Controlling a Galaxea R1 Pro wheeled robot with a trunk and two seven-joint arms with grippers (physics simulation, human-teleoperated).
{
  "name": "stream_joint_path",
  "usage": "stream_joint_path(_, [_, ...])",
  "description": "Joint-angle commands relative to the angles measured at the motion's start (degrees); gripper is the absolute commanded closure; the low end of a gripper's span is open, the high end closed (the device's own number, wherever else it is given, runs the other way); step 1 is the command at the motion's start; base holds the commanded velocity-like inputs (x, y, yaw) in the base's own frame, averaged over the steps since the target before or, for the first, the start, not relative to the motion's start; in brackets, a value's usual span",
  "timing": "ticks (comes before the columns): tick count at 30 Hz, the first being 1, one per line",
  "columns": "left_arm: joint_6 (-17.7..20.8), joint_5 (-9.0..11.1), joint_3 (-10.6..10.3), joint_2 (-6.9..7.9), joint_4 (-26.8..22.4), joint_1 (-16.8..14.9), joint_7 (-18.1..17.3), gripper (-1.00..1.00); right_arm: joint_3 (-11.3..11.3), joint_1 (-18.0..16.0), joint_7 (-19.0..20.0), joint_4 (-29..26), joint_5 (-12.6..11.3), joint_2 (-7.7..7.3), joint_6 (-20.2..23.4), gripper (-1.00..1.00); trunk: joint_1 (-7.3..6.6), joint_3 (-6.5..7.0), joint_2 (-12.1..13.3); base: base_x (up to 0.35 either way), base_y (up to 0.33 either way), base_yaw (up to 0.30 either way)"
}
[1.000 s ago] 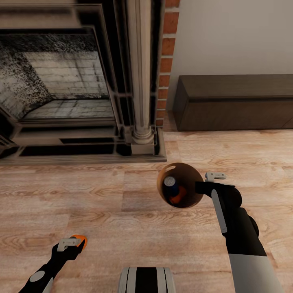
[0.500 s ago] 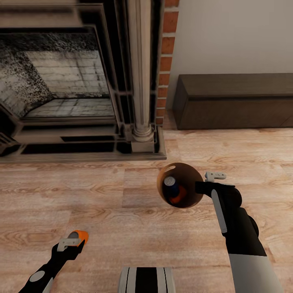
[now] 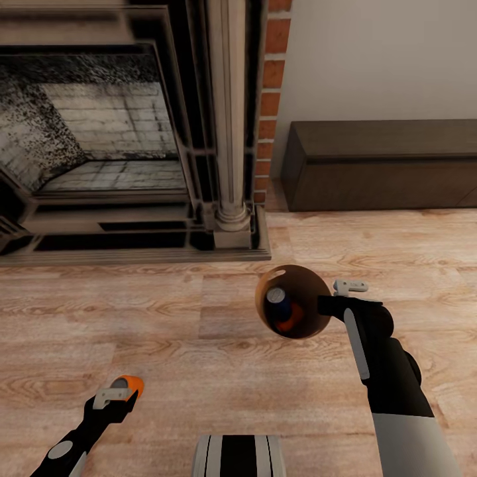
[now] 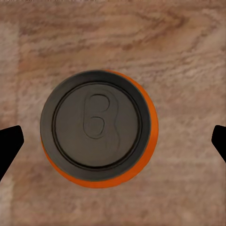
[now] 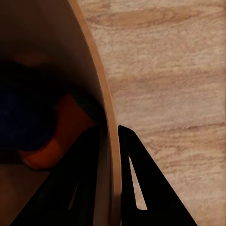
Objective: Put the three can of soda from the living room inside the tash can in the kitchen.
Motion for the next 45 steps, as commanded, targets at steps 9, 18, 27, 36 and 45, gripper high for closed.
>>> stream_joint_path(9, [-0.02,0.00,0.00,0.00,0.04,0.00,0.00,-1.00,0.02,-0.02,0.20,-0.02,-0.70,0.01,-0.04,1.00,-0.01,0.01,0.00,0.010,0.001,0.000])
stream_joint_path(18, [0.01,0.00,0.00,0.42,0.04,0.00,0.00,-1.00,0.02,-0.02,0.20,-0.02,-0.70,0.01,-0.04,1.00,-0.01,0.01,0.00,0.052,0.032,0.000])
stream_joint_path(27, [0.03,0.00,0.00,0.44,0.04,0.00,0.00,-1.00,0.02,-0.02,0.20,-0.02,-0.70,0.01,-0.04,1.00,-0.01,0.01,0.00,0.002,0.002,0.000])
stream_joint_path(36, [0.02,0.00,0.00,0.44,0.04,0.00,0.00,-1.00,0.02,-0.02,0.20,-0.02,-0.70,0.01,-0.04,1.00,-0.01,0.01,0.00,0.000,0.000,0.000])
stream_joint_path(45, [0.04,0.00,-0.01,0.44,0.04,0.00,0.00,-1.00,0.02,-0.02,0.20,-0.02,-0.70,0.01,-0.04,1.00,0.15,-1.32,-0.08,0.000,0.000,0.000])
